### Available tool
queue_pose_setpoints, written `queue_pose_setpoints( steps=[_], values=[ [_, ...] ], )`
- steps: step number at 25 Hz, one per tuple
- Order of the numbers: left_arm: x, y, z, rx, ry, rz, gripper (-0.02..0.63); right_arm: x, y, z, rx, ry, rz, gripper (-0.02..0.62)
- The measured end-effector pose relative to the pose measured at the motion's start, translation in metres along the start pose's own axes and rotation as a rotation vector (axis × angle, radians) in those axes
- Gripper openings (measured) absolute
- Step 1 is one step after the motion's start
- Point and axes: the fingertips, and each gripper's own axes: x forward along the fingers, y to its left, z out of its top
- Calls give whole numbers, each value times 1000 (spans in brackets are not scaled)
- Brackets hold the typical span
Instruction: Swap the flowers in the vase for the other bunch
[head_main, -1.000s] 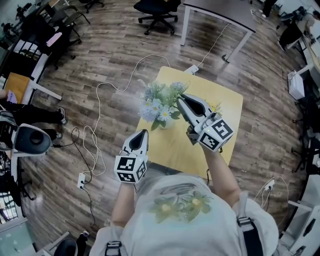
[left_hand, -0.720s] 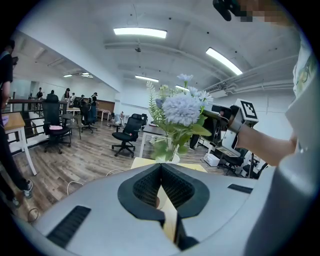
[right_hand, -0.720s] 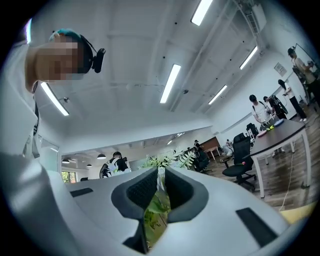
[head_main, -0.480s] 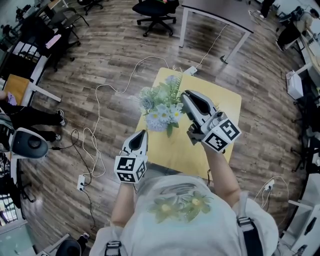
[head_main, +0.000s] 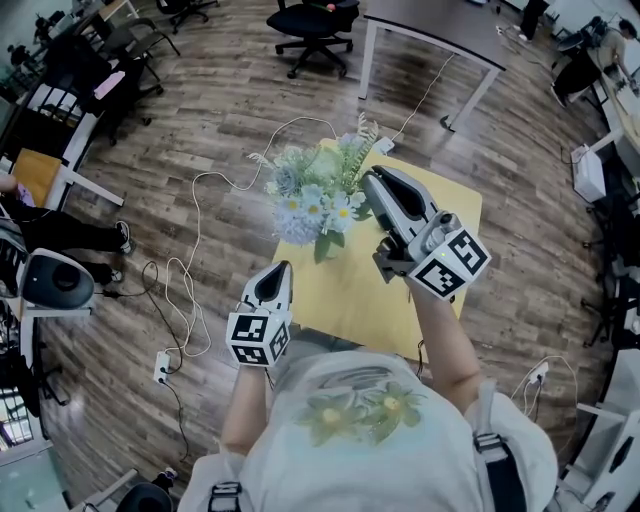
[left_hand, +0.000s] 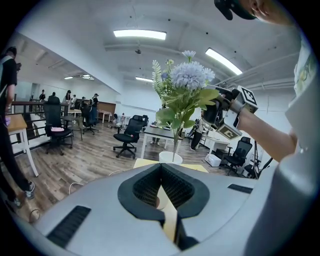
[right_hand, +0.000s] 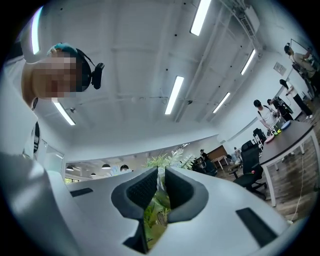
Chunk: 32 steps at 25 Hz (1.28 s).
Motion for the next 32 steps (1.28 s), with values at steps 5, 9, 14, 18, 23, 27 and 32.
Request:
queue_pose_setpoints(
  steps=[5,9,14,18,23,27,32],
  values=[
    [-8,4,-1,-6,-8,11,17,12,14,24,-37,-33,40,66],
    [-12,5,-4,-9,-11,14,17,19,26,41,-70,-65,68,66],
    [-16,7,-7,-14,-10,21,17,22,37,63,-101,-103,90,66],
    [-18,7,-4,-14,-9,21,17,18,33,67,-155,-60,38,66],
    [-17,7,-8,-13,-4,12,17,-10,18,42,-199,36,-54,66],
    [-16,3,-13,-7,5,-6,17,-41,9,18,-172,85,-119,66],
    [-3,-6,-13,5,16,-40,17,-76,-7,1,-145,132,-189,66]
  ],
)
